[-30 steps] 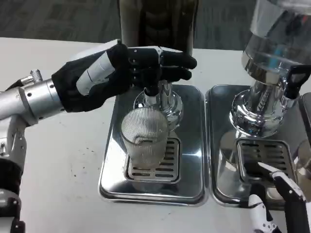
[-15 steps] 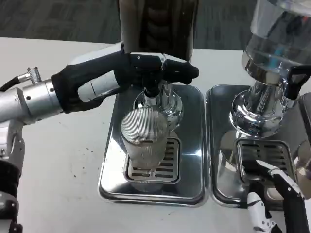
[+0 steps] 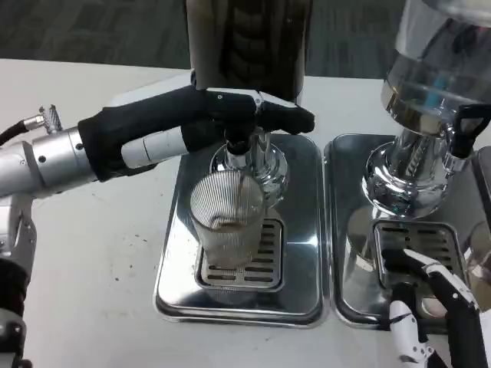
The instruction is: Grasp the cup under the faucet to collect the drink, then remove the cup.
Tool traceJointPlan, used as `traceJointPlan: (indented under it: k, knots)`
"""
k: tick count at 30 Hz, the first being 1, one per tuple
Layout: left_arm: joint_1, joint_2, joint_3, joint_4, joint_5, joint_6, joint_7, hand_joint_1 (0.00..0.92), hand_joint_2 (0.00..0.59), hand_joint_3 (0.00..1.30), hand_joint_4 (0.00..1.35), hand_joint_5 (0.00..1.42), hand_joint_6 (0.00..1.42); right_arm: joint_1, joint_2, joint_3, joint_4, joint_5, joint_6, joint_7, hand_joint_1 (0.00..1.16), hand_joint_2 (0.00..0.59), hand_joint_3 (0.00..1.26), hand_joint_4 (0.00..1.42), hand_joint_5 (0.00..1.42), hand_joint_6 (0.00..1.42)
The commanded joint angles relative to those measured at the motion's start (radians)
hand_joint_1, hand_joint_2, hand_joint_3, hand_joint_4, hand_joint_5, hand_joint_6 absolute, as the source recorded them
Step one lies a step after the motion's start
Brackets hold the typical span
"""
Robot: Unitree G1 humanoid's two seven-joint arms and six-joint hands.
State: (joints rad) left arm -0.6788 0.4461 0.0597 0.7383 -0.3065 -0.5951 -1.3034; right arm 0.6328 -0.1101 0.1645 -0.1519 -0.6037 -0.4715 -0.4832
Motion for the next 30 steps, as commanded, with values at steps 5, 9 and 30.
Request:
traceJointPlan:
  k: [5,9,30]
  knots:
    - [0.023,-0.002,-0.007,-0.022,0.0,-0.046,0.0,0.0,0.081,0.27,0.14,0.14,0.1,-0.011,-0.004,0.008,-0.003,0.034,-0.005,0.045,0.23,0.476,0.38,0.38,0.29,0.14]
    - [0.025,0.0,-0.011,-0.023,0.006,-0.067,0.007,0.0,0.081,0.27,0.14,0.14,0.1,-0.033,-0.018,0.026,-0.028,0.068,0.0,0.12,0.29,0.371,0.31,0.31,0.28,0.16]
    - [0.031,0.019,-0.023,-0.029,0.021,-0.131,0.03,0.0,0.084,0.26,0.13,0.13,0.11,-0.117,-0.023,0.082,-0.143,0.216,0.171,0.424,0.38,0.238,0.01,0.03,0.07,0.08]
